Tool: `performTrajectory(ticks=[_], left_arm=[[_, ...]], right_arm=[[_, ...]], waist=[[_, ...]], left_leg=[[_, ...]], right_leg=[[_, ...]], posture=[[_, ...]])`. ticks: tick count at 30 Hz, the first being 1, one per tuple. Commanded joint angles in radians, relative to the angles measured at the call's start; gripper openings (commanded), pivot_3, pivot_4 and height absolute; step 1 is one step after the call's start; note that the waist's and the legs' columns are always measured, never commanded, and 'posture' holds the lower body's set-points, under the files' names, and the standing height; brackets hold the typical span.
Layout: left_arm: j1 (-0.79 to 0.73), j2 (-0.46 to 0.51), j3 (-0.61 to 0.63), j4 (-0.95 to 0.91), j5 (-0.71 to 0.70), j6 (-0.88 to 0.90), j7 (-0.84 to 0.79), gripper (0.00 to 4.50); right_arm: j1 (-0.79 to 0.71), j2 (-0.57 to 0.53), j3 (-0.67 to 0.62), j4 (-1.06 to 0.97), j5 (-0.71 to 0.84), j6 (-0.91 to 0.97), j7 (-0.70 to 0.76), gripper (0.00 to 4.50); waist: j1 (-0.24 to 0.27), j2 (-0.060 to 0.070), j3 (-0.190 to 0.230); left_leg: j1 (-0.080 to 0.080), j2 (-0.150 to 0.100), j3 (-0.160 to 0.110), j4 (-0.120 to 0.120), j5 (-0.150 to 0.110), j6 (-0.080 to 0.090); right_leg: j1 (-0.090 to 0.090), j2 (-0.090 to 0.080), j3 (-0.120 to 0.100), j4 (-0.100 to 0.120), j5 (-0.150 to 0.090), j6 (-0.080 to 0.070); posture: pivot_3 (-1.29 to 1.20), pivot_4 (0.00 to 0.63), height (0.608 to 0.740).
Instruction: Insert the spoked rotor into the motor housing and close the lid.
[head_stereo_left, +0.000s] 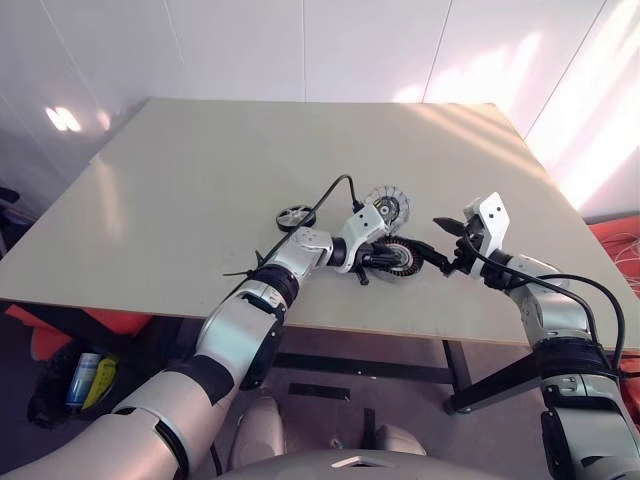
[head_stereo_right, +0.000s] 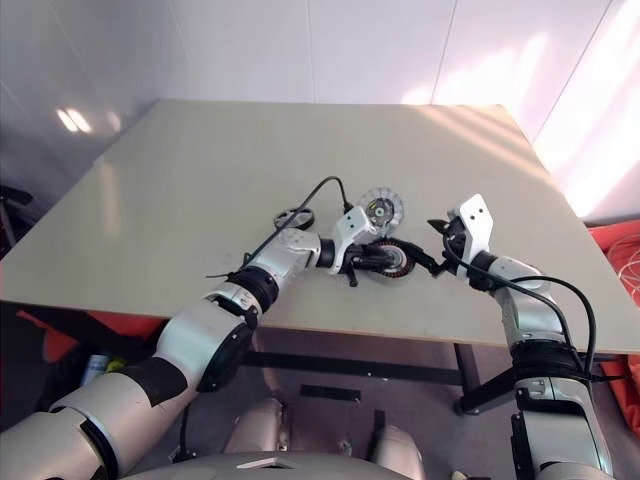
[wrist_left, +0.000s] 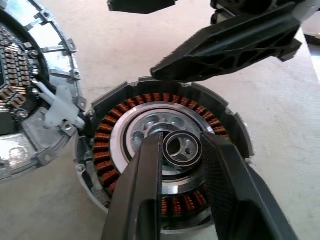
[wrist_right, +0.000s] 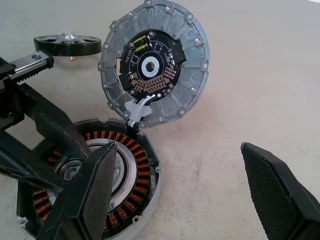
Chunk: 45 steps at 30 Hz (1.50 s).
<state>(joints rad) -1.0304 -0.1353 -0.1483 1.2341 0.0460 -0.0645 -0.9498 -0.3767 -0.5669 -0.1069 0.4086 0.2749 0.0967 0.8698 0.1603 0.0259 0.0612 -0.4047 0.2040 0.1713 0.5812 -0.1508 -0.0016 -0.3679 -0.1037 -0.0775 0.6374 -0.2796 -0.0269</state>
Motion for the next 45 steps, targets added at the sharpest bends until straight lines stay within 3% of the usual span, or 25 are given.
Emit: performTrajectory(ticks=[1,15,26,31,38,41,45], left_arm=[[-0.030,-0.033,0.018,-0.011,-0.004,-0.009,0.055,2.26],[-0.038,-0.004,0.106,-0.051,-0.071,-0.046,0.082,2.26],[0.053,0.110,0.207,-0.299,-0.222,0.089,-0.006,2.26],[0.257,0.238,0.215,-0.546,-0.258,0.213,-0.002,2.30],[0.455,0.280,0.216,-0.834,-0.315,0.365,0.082,2.30],[0.494,0.272,0.216,-0.909,-0.335,0.403,0.125,2.30],[0.522,0.263,0.208,-0.959,-0.347,0.424,0.166,2.30]], right_arm=[[-0.007,-0.006,-0.025,-0.056,0.014,-0.020,-0.002,4.50],[-0.005,-0.003,-0.020,-0.058,0.013,-0.020,0.000,4.50],[0.034,-0.022,-0.025,-0.160,0.017,0.013,-0.003,4.50],[0.118,-0.041,0.007,-0.325,0.073,0.093,0.075,2.95],[0.127,-0.013,0.089,-0.415,0.065,0.162,0.092,0.48],[0.099,0.012,0.120,-0.398,0.054,0.159,0.084,0.48],[0.065,0.037,0.150,-0.367,0.033,0.151,0.082,0.02]], waist=[[0.000,0.000,0.000],[0.000,-0.001,0.001],[-0.002,-0.001,0.001],[-0.006,-0.001,0.001],[-0.003,-0.002,0.001],[-0.008,-0.002,0.001],[-0.012,-0.002,0.001]], left_leg=[[0.000,0.000,0.000,0.000,0.000,0.000],[-0.001,-0.004,0.000,0.000,0.000,0.003],[-0.002,-0.004,0.000,-0.001,0.000,0.004],[-0.002,-0.003,0.000,-0.003,0.000,0.004],[-0.002,-0.002,0.000,-0.004,-0.003,0.002],[0.001,-0.002,0.000,-0.005,-0.003,0.001],[0.001,-0.002,0.000,-0.006,-0.003,0.001]], right_leg=[[0.000,0.000,0.000,0.000,0.000,0.000],[0.000,-0.004,-0.001,-0.001,0.000,0.001],[-0.001,-0.004,-0.001,-0.001,0.000,0.001],[-0.001,-0.004,-0.001,-0.003,0.000,0.002],[0.000,-0.004,-0.001,-0.006,0.000,0.002],[0.003,-0.004,0.000,-0.009,0.001,0.004],[0.003,-0.004,0.001,-0.011,0.002,0.006]], posture=[[0.00,0.000,0.740],[0.00,0.000,0.740],[0.00,0.000,0.740],[0.00,0.000,0.740],[0.00,0.000,0.740],[0.00,0.000,0.740],[0.00,0.000,0.740]])
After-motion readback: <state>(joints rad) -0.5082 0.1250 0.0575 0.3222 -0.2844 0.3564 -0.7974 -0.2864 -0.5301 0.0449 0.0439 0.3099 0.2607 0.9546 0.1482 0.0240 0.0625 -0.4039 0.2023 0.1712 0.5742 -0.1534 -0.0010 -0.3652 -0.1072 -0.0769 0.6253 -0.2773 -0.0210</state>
